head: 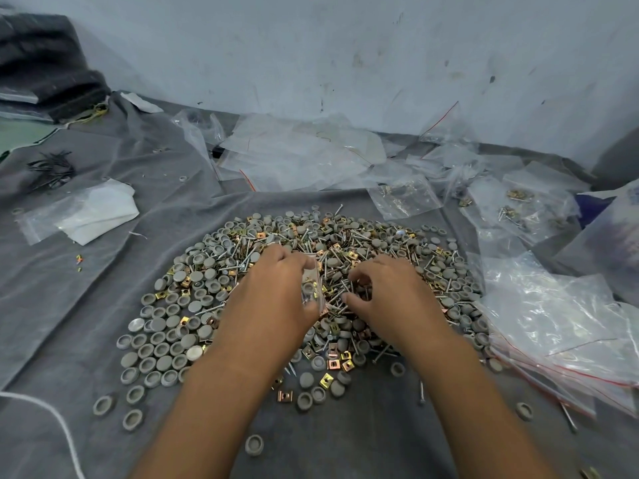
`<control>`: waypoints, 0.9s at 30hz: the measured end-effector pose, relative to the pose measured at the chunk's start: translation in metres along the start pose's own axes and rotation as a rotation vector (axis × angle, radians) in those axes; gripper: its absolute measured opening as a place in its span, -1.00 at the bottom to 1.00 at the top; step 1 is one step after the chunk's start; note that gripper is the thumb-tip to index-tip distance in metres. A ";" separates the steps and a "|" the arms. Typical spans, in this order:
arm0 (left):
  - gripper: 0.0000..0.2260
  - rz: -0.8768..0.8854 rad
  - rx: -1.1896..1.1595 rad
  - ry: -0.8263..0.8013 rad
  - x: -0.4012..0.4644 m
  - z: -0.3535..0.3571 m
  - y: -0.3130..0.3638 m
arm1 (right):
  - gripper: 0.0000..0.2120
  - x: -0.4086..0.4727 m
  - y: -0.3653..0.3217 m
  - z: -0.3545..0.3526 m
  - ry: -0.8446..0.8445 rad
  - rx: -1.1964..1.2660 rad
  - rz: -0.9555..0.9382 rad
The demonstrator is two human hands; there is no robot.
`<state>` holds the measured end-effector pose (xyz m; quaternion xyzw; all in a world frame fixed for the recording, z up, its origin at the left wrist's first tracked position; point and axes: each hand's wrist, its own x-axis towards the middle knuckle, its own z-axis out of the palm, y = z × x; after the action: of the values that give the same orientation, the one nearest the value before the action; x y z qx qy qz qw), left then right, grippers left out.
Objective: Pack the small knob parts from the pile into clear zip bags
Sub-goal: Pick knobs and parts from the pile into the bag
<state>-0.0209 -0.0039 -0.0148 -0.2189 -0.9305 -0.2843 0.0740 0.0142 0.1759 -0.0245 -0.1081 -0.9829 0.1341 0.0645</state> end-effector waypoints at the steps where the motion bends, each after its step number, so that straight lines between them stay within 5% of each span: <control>1: -0.52 0.001 -0.002 0.000 0.000 0.000 0.000 | -0.64 0.000 -0.001 0.000 0.013 -0.028 0.001; 14: -0.51 -0.006 -0.028 -0.004 -0.001 -0.003 -0.001 | -0.97 0.001 0.000 0.006 0.010 0.152 0.051; 22: -0.54 0.011 -0.030 -0.002 0.000 -0.002 0.001 | -0.83 -0.003 -0.002 -0.024 -0.031 1.089 0.069; 27: -0.54 0.018 -0.029 0.007 0.000 0.000 0.001 | -0.89 -0.016 -0.029 -0.019 0.110 0.805 -0.253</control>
<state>-0.0201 -0.0033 -0.0139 -0.2276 -0.9239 -0.2979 0.0765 0.0272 0.1495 0.0006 0.0400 -0.8529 0.4921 0.1700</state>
